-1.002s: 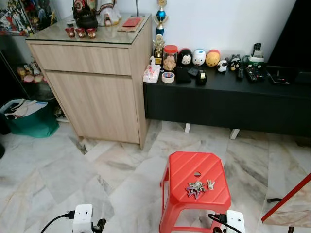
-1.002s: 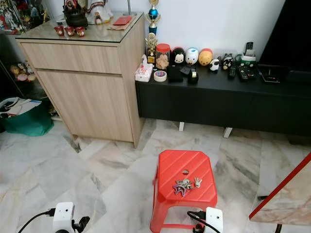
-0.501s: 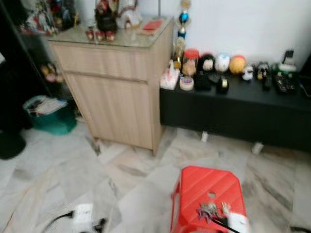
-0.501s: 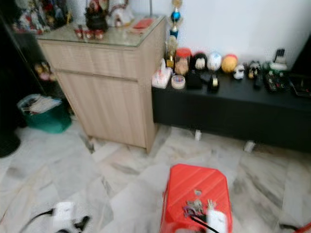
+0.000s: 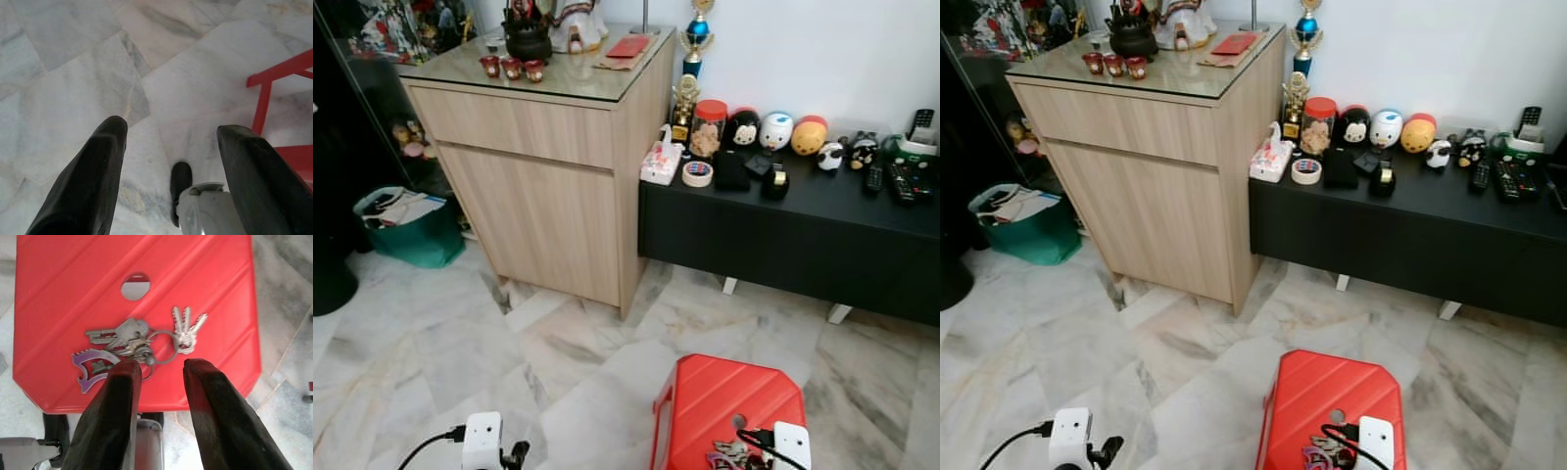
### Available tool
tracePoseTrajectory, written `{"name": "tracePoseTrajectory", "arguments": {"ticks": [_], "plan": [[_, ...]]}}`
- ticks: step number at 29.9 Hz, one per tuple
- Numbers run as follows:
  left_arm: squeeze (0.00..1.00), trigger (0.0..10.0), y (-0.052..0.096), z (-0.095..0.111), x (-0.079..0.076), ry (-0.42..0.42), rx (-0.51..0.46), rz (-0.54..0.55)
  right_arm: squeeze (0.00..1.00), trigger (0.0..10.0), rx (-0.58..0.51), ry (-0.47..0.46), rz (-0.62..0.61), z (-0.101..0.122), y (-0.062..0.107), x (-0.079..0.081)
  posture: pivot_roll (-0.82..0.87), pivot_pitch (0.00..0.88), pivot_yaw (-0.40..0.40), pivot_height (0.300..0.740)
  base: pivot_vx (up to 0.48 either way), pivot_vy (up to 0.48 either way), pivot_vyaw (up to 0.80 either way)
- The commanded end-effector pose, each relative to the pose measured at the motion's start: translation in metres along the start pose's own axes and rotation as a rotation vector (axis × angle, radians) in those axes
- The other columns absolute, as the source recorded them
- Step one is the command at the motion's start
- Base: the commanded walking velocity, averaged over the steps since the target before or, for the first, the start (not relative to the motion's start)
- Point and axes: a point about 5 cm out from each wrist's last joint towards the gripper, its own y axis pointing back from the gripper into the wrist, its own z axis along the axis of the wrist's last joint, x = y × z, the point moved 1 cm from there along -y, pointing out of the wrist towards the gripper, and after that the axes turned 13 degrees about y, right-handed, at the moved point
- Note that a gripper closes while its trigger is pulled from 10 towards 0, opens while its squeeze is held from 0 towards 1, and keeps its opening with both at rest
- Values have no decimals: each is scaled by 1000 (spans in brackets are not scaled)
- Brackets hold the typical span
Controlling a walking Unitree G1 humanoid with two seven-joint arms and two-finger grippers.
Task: Hang keys on a hook
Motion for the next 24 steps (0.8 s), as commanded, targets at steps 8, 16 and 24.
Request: {"name": "tracePoseTrajectory", "arguments": {"ticks": [8,16,24], "plan": [[0,10000,2,-3,3,-16,5,1,0,10000,1,-10,1,-2,0,2,97,0,-14,740,0,-309,0],[0,10000,2,-3,6,-12,4,11,0,10000,-12,-24,0,-2,1,3,96,0,-12,740,0,-38,0],[0,10000,1,8,6,2,-55,3,0,10000,-87,-46,-17,3,2,1,96,0,-16,740,0,0,0]]}}
